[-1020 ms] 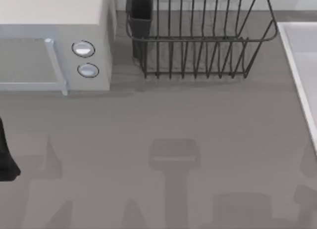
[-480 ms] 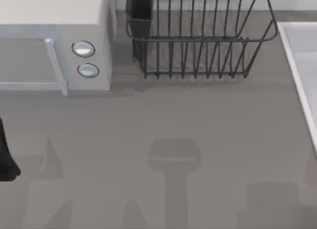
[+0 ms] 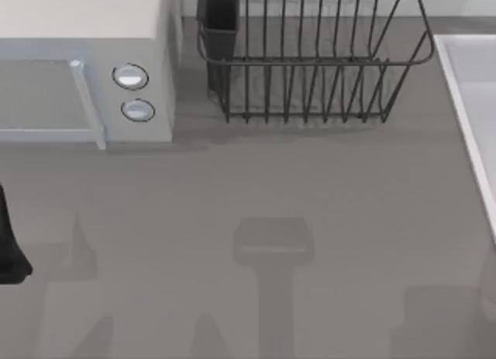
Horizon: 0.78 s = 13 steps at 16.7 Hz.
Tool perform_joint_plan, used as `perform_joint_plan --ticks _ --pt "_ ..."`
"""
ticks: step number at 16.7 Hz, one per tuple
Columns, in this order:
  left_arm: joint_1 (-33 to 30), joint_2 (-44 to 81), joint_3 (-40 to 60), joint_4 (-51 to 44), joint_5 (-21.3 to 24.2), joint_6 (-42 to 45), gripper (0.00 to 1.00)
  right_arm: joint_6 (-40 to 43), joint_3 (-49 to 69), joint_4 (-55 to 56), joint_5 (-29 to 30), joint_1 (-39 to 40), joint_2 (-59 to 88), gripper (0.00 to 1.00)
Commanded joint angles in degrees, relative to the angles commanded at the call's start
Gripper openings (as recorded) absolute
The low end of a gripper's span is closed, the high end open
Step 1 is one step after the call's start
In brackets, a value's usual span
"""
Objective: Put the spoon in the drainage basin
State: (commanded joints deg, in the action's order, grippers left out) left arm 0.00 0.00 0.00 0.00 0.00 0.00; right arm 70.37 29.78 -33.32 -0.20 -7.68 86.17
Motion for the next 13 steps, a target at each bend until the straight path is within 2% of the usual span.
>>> perform_joint_plan --ticks 2,13 --pt "0.0 0.0 0.0 0.0 0.0 0.0 1.00 0.0 0.0 0.0 0.0 0.0 0.0 1.00" --pt "0.0 0.0 0.0 0.0 0.0 0.0 1.00 0.0 0.0 0.0 0.0 0.0 0.0 0.17"
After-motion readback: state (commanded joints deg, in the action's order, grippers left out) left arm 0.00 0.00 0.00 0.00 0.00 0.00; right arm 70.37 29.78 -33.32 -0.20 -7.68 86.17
